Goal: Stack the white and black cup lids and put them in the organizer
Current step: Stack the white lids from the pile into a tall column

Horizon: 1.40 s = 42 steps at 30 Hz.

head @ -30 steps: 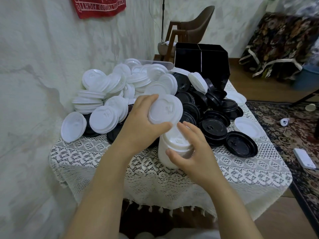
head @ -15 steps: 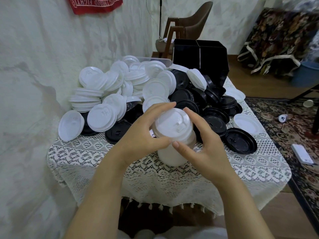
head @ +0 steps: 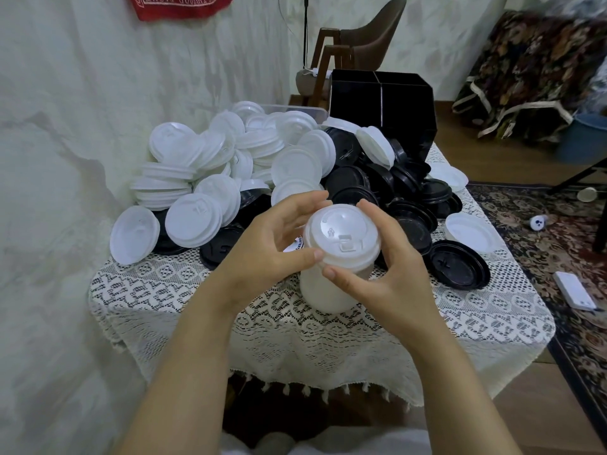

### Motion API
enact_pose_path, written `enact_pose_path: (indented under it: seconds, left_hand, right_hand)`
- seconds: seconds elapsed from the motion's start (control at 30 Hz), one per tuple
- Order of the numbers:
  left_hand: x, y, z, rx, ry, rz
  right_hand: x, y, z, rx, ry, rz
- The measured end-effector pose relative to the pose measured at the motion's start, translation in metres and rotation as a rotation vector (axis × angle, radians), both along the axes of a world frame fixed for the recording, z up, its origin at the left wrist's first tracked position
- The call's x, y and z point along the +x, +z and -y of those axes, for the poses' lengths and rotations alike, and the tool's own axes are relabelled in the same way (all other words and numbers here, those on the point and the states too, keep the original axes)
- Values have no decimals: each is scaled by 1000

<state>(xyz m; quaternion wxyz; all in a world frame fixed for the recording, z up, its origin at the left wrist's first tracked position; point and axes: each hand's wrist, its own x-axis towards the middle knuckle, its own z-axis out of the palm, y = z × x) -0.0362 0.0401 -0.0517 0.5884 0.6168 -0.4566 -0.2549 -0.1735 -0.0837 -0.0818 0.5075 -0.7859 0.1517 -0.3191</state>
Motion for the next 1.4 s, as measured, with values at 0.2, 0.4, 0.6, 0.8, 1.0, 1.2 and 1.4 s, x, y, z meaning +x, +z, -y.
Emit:
enact_pose_path:
  seconds: [0.2,0.4,0.6,0.8,1.0,1.2,1.4]
  left_hand:
    - [0,-6,2,114,17,32]
    - [6,-7,5,136,306,71]
    - [15,-17,9,248,553,220]
    - [21,-22,16,326,593,427]
    - [30,-30,29,436,590,597]
    - [33,-31,44,698,577,656]
    - [40,-29,42,330,742,600]
  right_hand:
    - [1,-3,-1,-44,37,-51]
    - [1,-5,-4,-2,47,-89]
    - [1,-9,-3,1,31,-106]
    - [3,-11,-6,52,13,-117]
    - [4,-10,-8,70,0,-127]
    - [4,-11,-8,65,-3,-126]
    - [4,-11,-7,73,5,-117]
